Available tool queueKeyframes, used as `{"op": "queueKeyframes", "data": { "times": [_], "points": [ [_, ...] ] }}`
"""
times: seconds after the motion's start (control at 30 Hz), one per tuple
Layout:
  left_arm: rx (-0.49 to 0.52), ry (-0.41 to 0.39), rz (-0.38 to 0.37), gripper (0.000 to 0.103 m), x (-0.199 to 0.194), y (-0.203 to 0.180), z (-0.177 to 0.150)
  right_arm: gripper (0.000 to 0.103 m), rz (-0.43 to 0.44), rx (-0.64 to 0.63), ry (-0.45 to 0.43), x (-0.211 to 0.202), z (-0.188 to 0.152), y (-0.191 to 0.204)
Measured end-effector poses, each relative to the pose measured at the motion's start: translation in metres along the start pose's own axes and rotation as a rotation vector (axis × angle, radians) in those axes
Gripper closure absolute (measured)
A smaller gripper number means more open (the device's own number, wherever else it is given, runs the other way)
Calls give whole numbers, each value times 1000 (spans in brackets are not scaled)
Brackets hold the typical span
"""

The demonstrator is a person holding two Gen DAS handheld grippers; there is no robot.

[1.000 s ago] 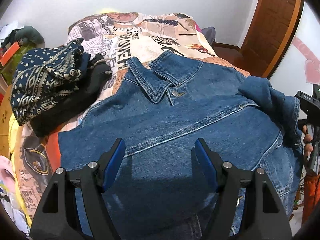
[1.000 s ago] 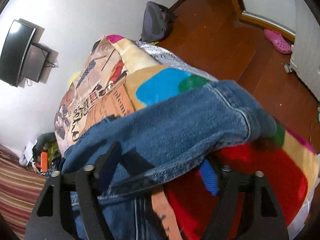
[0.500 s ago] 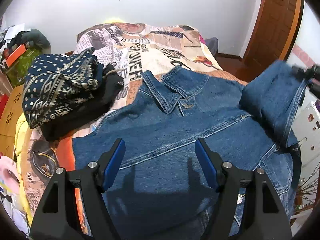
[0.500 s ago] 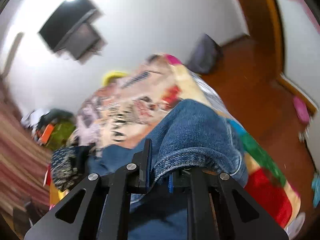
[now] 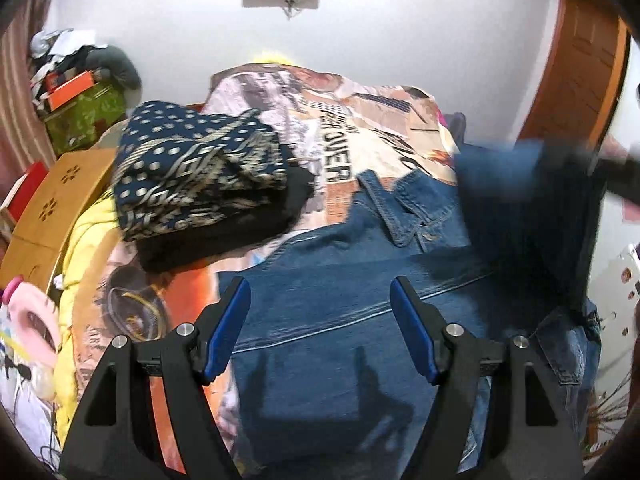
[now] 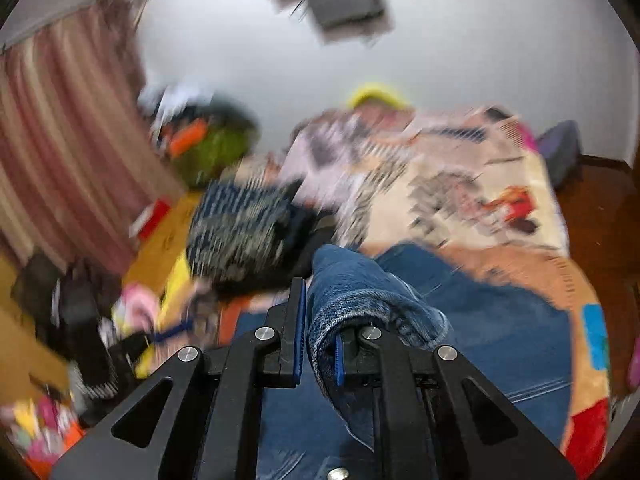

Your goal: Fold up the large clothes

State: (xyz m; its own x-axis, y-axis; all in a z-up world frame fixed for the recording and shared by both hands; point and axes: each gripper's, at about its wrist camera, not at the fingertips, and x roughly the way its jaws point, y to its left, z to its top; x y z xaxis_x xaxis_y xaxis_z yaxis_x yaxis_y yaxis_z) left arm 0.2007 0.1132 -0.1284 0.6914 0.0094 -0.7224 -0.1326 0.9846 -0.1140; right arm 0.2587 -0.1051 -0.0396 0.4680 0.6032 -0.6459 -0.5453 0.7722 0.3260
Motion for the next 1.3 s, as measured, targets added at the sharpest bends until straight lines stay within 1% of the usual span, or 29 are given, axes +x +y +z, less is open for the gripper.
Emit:
{"op": "queueKeyframes", "data": {
  "times": [0.03,0.07,0.1,0.17,0.3,0.4,0.5,0.53,0.57,0.63,0.7,0.73,0.77,0.87,0.97,1.03,1.07,1.17,1.2,1.3],
  "points": [
    [-12,0,5,32,-2,7,-2,93,11,-22,48,15,-7,7],
    [-19,2,10,32,-3,11,-3,93,23,-45,116,36,-17,15],
    [-27,5,15,32,-4,16,-5,93,30,-54,159,45,-26,18],
    [-35,10,24,32,-6,24,-9,93,55,-60,275,74,-47,22],
    [-38,23,38,32,-8,32,-17,93,74,-35,427,110,-78,24],
    [-35,39,38,32,-7,33,-21,93,71,-31,480,111,-87,26],
    [-24,46,34,32,-5,27,-22,89,62,-41,529,106,-83,25],
    [-19,45,29,32,-6,24,-22,88,56,-45,531,101,-81,24],
    [-12,43,24,32,-6,20,-21,87,53,-50,518,94,-78,23],
    [4,39,13,32,-7,11,-19,81,47,-54,471,76,-69,21],
    [24,42,-3,32,-5,0,-17,72,37,-62,417,61,-64,19],
    [34,47,-11,32,-4,-5,-16,70,24,-67,386,55,-62,19],
    [45,53,-21,32,-2,-12,-15,68,2,-74,344,44,-59,17],
    [70,70,-54,32,2,-27,-12,67,-76,-100,230,14,-51,7],
    [107,83,-81,32,6,-45,-9,66,-168,-115,142,-8,-43,-6],
    [131,93,-88,32,10,-57,-8,62,-214,-115,97,-22,-40,-18],
    [145,100,-94,32,12,-63,-8,59,-246,-109,75,-30,-39,-26],
    [177,123,-109,32,23,-78,-10,59,-338,-102,31,-51,-37,-46],
    [185,135,-108,32,27,-82,-11,59,-367,-102,27,-56,-38,-53],
    [210,166,-91,32,42,-91,-14,59,-420,-92,28,-73,-40,-75]
  ]
}}
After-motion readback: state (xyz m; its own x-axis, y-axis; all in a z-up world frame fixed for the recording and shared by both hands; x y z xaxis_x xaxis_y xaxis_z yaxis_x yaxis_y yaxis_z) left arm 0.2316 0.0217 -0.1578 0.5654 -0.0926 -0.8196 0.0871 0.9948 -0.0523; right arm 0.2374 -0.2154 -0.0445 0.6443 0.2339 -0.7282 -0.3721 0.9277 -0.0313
